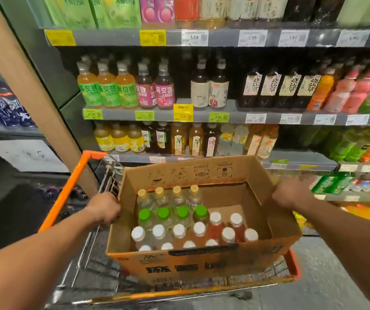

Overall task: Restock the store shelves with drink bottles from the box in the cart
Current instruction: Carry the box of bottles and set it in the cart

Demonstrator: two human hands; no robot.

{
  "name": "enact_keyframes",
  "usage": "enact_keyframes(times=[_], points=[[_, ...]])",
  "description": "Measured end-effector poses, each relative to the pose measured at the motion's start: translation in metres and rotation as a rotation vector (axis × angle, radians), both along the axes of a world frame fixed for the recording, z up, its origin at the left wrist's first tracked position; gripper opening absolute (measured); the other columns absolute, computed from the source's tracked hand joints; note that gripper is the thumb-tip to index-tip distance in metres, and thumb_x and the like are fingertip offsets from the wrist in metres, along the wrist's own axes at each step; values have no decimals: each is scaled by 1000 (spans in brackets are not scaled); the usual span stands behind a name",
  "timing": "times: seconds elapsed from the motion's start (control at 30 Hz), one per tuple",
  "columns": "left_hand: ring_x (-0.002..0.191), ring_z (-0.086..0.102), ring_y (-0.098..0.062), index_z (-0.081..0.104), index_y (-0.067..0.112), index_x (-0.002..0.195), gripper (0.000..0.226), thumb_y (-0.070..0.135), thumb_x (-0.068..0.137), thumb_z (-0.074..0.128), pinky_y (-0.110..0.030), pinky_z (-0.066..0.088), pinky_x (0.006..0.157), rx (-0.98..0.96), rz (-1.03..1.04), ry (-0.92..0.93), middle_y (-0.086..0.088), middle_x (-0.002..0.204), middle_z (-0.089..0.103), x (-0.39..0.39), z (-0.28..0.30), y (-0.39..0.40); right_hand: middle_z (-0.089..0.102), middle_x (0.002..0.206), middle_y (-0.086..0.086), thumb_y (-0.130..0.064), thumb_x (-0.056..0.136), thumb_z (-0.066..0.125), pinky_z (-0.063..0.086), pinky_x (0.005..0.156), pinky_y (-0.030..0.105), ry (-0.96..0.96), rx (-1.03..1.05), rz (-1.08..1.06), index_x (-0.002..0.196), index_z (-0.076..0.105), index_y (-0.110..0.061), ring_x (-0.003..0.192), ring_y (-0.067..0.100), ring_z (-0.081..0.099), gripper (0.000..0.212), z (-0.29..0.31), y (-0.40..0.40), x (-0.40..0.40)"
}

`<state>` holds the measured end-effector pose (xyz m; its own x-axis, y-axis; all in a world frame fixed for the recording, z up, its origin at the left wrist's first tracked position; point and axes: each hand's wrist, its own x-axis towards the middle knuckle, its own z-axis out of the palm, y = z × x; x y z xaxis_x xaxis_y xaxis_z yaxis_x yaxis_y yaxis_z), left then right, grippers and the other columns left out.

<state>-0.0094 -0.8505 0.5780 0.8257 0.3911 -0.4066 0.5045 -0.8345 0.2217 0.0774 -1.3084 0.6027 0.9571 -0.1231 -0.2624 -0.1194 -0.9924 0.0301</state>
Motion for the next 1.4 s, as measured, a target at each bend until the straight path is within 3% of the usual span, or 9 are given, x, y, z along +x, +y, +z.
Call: enact_keyframes(times=[0.07,0.2,0.37,0.47,0.6,0.8,1.13,1.3,1.4], points=[[100,66,-31,70,-5,84,22,9,89,54,-34,49,79,-9,-3,52,-21,100,71,1,-23,-7,53,66,3,-26,79,55,41,60,26,16,23,11,60,50,-15,67,23,55,22,-26,-6,7],[89,68,-29,63,5,65,19,16,80,58,-29,49,70,30,44,43,-15,86,71,9,-67,-25,63,81,8,-31,77,61,44,62,27,81,91,-36,77,62,-11,81,29,64,20,-83,-19,18],[96,67,-31,69,7,92,24,24,78,58,-32,51,76,47,99,96,-15,102,70,24,-124,-43,67,80,7,-50,81,59,46,58,27,69,156,-111,80,69,-15,74,28,65,36,-144,-33,24],[97,67,-33,69,7,89,24,21,75,56,-33,52,77,58,81,120,-17,102,70,29,-150,-49,66,73,3,-38,78,58,45,56,26,29,93,-165,83,71,-15,71,26,66,27,-173,-31,24],[94,67,-32,67,8,84,22,22,73,55,-31,51,73,39,55,153,-16,100,71,37,-180,-57,52,56,-3,-34,76,56,45,55,25,36,65,-225,73,65,-12,67,25,66,24,-201,-34,32],[102,65,-32,67,11,98,26,23,77,59,-33,53,83,16,107,171,-14,109,69,44,-223,-64,68,81,2,-28,83,51,54,64,30,103,43,-181,86,69,-16,72,22,66,22,-232,-39,29],[117,59,-31,64,5,118,35,14,87,49,-36,49,95,43,100,325,-16,125,63,35,-234,-69,69,98,6,-17,90,51,53,76,35,184,31,-158,98,67,-15,91,25,67,18,-223,-26,39],[102,66,-30,68,7,106,35,30,86,51,-35,53,82,17,73,213,-13,109,70,35,-189,-83,66,101,7,-21,87,50,53,77,37,74,109,-119,99,63,-15,95,29,64,19,-188,-8,26],[98,66,-29,68,10,103,33,32,87,50,-36,55,81,43,-105,173,-10,107,70,31,-161,-101,63,104,7,-23,85,48,52,84,43,18,89,-60,103,60,-17,100,30,61,22,-164,10,3]])
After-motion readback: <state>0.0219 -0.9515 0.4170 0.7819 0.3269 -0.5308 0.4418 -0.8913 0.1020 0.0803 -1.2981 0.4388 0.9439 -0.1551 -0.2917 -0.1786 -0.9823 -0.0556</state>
